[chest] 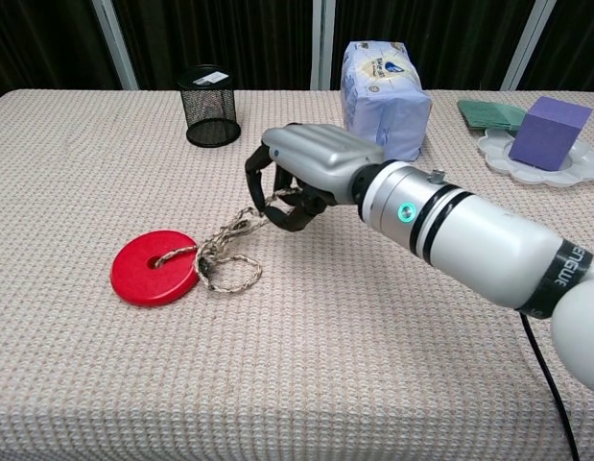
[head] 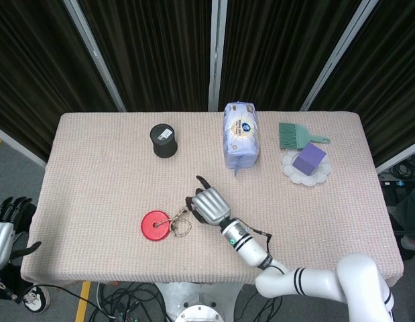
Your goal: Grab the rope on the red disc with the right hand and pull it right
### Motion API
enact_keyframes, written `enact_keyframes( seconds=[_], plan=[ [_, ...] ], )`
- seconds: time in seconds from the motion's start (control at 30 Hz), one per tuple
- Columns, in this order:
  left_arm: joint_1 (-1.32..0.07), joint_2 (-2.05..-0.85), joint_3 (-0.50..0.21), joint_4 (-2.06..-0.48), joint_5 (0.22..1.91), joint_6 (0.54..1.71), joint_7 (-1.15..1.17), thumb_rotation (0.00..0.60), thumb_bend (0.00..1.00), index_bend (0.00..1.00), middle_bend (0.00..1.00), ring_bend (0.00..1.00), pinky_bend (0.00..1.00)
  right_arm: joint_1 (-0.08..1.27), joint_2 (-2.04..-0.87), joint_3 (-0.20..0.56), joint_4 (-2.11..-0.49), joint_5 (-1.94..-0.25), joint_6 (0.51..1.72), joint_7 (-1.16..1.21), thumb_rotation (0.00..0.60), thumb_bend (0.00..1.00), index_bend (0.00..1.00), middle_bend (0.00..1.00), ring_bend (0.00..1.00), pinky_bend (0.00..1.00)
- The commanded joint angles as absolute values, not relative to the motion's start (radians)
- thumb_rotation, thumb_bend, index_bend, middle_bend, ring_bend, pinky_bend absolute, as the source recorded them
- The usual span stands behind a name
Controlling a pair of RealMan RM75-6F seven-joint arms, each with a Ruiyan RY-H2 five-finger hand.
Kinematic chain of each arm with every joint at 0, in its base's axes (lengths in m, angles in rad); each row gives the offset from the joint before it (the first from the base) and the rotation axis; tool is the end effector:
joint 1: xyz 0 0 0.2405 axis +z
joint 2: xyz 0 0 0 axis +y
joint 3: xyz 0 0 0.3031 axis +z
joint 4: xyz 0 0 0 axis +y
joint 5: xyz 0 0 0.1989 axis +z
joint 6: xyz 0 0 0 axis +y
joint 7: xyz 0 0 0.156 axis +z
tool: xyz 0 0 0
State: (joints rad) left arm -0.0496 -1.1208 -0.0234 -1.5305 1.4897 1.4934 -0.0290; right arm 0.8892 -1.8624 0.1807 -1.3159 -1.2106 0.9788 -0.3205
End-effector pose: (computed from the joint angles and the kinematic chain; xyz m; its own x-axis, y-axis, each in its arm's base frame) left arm -0.3734 0.1786 0.1955 0.4409 0.0295 0.8971 0.8963 0.0391 -0.4418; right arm -0.0802 -0.3636 -0.1091 0.3932 -0.2530 0.8840 -0.7959 -0.5751 0.1894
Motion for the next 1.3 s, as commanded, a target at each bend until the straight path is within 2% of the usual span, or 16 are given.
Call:
enact_keyframes(
  seconds=[0.03, 0.43, 0.77, 1.03, 1.3],
  plan=[
    [-0.050, -1.120, -0.023, -1.533, 1.491, 1.493, -0.023, 0.600, 0.00, 0.13, 0.10, 0.05, 0.14, 0.861, -1.819, 0.177, -1.350, -1.221, 1.004, -0.317, 0.600, 0.43, 1.00, 0.93, 0.42, 0.05],
    [-0.063, -1.126, -0.024, -1.561, 1.489, 1.474, 0.024, 0.600, 0.00, 0.13, 0.10, 0.05, 0.13, 0.690, -1.544, 0.103, -1.526, -1.274, 1.121, -0.241, 0.600, 0.44, 1.00, 0.94, 0.42, 0.05],
    [-0.076, -1.138, -0.024, -1.557, 1.491, 1.456, 0.033, 0.600, 0.00, 0.13, 0.10, 0.05, 0.13, 0.507, -1.368, 0.021, -1.538, -1.328, 1.262, -0.115, 0.600, 0.44, 1.00, 0.94, 0.42, 0.05],
    [-0.077, -1.133, -0.023, -1.572, 1.495, 1.461, 0.044, 0.600, 0.00, 0.13, 0.10, 0.05, 0.14, 0.386, -1.267, 0.022, -1.498, -1.323, 1.357, 0.014, 0.600, 0.44, 1.00, 0.94, 0.42, 0.05],
    [-0.082, -1.129, -0.021, -1.585, 1.501, 1.460, 0.059, 0.600, 0.00, 0.13, 0.10, 0.05, 0.14, 0.316, -1.206, 0.055, -1.447, -1.290, 1.383, 0.105, 0.600, 0.44, 1.00, 0.94, 0.42, 0.05]
  ],
)
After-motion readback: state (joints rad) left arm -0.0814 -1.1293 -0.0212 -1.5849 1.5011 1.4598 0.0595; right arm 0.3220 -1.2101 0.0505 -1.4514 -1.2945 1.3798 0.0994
